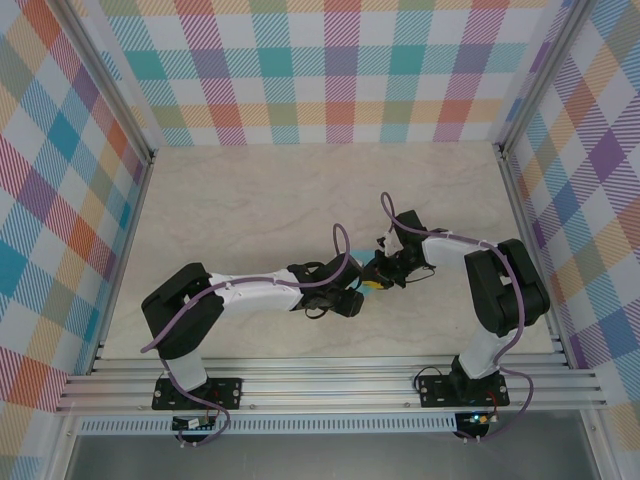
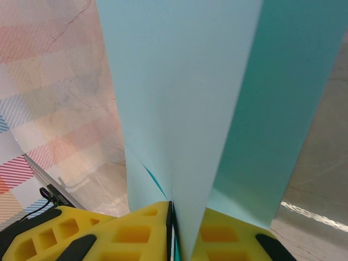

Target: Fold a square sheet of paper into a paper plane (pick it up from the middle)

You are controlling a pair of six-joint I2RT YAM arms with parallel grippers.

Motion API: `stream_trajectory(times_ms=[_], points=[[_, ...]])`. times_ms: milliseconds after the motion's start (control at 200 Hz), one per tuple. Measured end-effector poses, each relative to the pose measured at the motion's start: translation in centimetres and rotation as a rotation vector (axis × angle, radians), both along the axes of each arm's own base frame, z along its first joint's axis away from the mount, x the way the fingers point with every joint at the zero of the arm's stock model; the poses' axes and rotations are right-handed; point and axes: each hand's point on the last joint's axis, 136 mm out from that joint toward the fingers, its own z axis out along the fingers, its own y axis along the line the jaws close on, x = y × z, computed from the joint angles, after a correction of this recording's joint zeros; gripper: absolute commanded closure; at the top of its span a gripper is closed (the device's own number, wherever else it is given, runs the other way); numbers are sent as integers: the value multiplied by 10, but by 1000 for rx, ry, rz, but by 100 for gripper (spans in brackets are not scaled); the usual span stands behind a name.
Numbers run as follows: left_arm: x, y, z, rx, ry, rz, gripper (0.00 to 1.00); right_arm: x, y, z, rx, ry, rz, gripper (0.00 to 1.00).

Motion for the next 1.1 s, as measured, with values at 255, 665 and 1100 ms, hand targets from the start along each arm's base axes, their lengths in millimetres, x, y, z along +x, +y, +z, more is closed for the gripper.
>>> stream_trajectory(times_ms=[255,665,1100], points=[[-2,-1,0,3,-6,-5,52,1,-1,-1,-6,-2,-2,86],[-6,-3,-3,12,-3,-19,52,0,-1,-1,-8,-2,-3,86],[-5,-1,-11,33,-1,-19,52,0,-1,-1,-11,-1,-3,86]])
